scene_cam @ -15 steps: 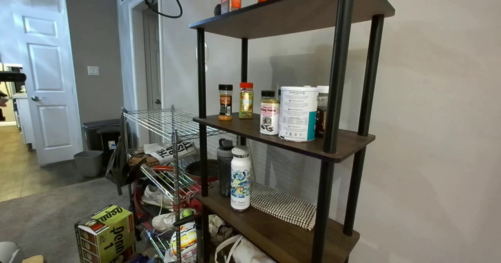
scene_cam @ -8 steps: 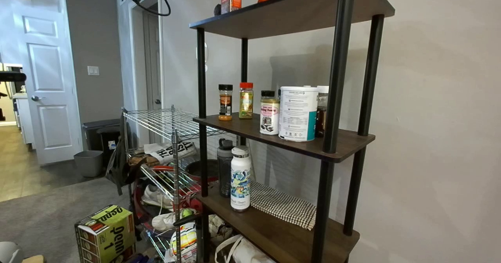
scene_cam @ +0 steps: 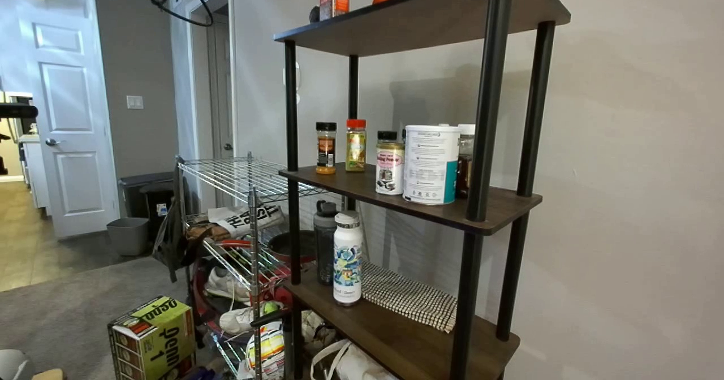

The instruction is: Push the bottles aside, then move the small container to the top shelf

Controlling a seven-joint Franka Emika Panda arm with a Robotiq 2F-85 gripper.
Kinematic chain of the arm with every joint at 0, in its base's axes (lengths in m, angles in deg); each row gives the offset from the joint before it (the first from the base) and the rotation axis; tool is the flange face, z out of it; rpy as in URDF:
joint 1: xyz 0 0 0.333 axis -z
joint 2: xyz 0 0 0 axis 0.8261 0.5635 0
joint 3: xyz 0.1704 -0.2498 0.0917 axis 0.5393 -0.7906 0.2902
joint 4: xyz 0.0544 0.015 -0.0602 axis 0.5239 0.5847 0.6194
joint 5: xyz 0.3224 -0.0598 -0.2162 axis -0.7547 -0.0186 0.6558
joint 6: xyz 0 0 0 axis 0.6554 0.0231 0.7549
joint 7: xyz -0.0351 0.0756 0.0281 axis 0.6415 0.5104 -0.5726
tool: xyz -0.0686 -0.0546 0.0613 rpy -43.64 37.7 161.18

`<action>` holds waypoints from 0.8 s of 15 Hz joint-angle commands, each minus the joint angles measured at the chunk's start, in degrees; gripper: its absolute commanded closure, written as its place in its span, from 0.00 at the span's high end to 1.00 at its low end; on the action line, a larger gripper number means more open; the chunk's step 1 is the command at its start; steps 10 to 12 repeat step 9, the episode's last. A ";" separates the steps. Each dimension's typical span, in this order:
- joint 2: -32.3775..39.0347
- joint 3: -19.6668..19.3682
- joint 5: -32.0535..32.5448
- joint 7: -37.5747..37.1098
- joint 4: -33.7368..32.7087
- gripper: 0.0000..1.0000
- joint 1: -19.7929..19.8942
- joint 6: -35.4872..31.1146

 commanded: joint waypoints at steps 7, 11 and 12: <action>-4.74 0.54 -5.05 0.72 7.35 1.00 1.55 -1.69; -5.03 0.50 -5.17 0.73 7.65 1.00 1.57 -1.73; -5.03 0.50 -5.17 0.73 7.65 1.00 1.57 -1.73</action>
